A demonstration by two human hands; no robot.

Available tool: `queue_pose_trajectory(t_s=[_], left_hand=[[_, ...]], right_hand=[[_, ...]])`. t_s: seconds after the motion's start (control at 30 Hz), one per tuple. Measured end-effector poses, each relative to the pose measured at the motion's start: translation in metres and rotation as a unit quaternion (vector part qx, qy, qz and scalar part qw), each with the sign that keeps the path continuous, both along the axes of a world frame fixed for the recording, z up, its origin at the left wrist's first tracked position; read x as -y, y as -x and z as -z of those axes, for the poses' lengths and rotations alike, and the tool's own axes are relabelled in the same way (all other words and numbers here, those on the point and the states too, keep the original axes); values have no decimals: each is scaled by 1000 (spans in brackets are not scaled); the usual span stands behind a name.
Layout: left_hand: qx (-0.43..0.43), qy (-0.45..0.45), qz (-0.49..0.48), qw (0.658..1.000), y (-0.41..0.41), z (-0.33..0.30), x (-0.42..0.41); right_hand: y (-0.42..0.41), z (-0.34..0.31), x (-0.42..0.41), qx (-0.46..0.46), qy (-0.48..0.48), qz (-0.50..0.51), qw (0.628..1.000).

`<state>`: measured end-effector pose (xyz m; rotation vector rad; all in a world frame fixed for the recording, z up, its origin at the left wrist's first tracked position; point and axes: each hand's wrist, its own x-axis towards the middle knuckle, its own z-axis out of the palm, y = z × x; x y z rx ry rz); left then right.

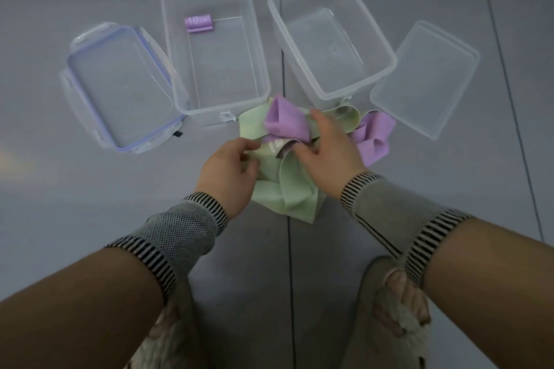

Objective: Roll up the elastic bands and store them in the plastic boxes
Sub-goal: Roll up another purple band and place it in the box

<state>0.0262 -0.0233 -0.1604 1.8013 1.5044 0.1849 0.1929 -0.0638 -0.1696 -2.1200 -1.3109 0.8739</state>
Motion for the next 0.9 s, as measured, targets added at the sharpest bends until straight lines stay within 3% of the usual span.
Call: queue_pose_trajectory(t_s=[0.17, 0.3, 0.4, 0.5, 0.67, 0.9], left_hand=[[84, 43, -96, 991, 6, -1, -7], [28, 62, -37, 997, 12, 4, -8], [3, 40, -24, 999, 15, 6, -8], [47, 28, -67, 996, 21, -1, -10], [153, 75, -157, 973, 27, -18, -17], [230, 140, -306, 913, 35, -20, -25]], right_hand=[[34, 6, 9, 49, 71, -213, 973], [42, -2, 28, 38, 39, -306, 950], [30, -8, 27, 24, 19, -185, 982], [16, -8, 20, 34, -7, -44, 998], [24, -6, 14, -99, 60, -61, 991], [12, -3, 8, -92, 6, 79, 993]])
